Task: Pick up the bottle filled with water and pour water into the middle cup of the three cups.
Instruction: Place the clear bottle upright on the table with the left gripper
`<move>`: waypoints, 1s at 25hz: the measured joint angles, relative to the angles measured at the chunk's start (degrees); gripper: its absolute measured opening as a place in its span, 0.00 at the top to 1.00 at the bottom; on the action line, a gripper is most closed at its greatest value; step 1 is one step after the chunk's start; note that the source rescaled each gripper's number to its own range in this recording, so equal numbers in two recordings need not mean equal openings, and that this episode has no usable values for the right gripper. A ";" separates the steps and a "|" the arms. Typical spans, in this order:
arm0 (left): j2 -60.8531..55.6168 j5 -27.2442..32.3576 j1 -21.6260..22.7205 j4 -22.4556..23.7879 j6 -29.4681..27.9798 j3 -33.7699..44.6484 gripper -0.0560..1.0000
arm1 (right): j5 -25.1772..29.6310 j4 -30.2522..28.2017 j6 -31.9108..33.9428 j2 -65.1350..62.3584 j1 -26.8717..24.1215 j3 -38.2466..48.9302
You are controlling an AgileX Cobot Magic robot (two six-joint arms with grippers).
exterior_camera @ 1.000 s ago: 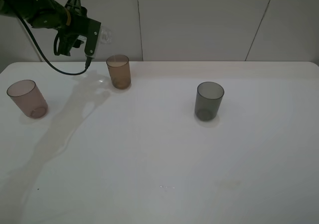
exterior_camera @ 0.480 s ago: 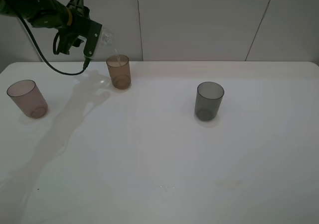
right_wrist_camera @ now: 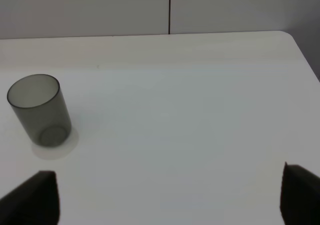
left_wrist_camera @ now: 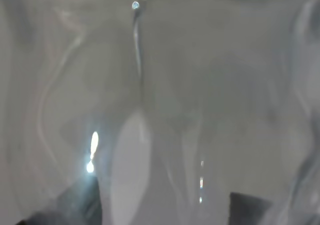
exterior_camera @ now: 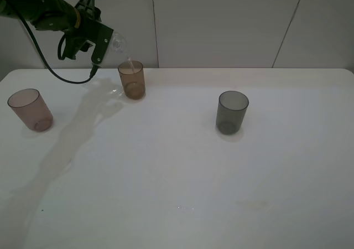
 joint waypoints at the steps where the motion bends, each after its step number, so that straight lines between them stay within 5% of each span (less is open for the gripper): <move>1: 0.00 0.00 0.00 0.00 0.07 0.00 0.94 | 0.00 0.00 0.00 0.00 0.00 0.00; 25: 0.00 0.29 -0.05 2.81 1.61 0.00 0.94 | 0.00 0.00 0.00 0.00 0.00 0.00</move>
